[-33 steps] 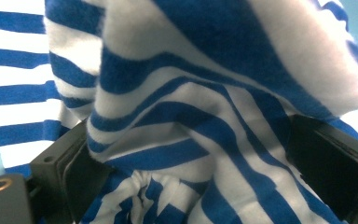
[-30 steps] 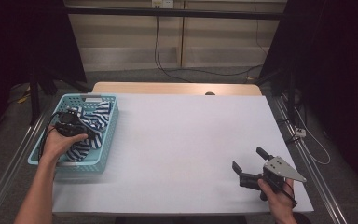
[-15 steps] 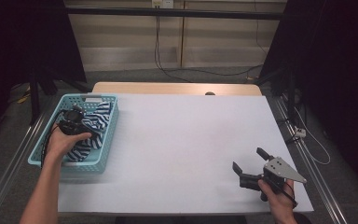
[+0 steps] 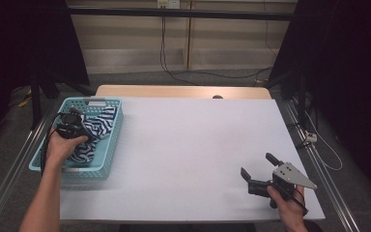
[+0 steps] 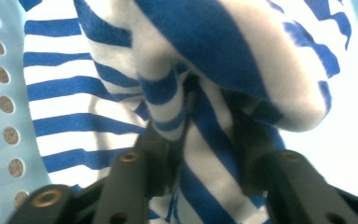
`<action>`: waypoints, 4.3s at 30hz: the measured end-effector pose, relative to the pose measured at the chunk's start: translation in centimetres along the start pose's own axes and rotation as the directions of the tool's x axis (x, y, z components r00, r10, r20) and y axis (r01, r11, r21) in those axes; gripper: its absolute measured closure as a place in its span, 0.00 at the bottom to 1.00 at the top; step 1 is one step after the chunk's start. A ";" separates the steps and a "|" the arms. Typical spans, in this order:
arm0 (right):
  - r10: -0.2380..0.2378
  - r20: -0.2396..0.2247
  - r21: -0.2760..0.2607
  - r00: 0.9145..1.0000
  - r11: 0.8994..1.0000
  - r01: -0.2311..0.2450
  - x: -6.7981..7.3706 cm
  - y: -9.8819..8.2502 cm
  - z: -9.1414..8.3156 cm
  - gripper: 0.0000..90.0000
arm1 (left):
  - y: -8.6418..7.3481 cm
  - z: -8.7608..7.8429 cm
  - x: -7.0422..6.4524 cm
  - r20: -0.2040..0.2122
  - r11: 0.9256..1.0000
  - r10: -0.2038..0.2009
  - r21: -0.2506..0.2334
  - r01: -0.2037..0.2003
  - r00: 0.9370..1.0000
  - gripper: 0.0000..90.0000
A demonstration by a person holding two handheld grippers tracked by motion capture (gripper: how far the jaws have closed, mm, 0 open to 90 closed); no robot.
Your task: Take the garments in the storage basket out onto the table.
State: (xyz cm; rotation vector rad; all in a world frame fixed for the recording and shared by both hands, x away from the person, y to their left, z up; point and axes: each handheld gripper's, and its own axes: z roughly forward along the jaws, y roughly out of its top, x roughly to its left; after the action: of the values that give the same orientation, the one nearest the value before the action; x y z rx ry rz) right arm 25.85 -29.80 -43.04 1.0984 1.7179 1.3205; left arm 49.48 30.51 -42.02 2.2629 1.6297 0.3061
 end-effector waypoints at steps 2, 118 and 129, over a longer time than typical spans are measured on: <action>-0.001 -0.003 -0.002 1.000 1.000 0.001 0.0 0.0 0.0 0.00 | 0.0 0.1 0.1 0.009 0.999 -0.029 -0.014 0.029 1.000 0.77; 0.004 -0.016 -0.012 1.000 1.000 -0.004 0.2 0.1 -0.3 0.00 | -6.2 -13.4 -2.1 0.114 0.529 0.022 -0.845 0.085 0.993 0.83; 0.003 -0.019 -0.014 1.000 1.000 -0.004 0.1 0.1 -0.2 0.00 | -6.0 -15.5 -3.0 0.121 0.524 0.034 -0.848 0.085 0.992 0.83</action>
State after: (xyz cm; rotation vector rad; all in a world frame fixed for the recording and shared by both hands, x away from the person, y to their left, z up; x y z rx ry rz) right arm 25.59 -29.75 -42.92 1.0846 1.7184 1.3471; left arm 37.63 31.62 -30.04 1.4291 1.0510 0.7558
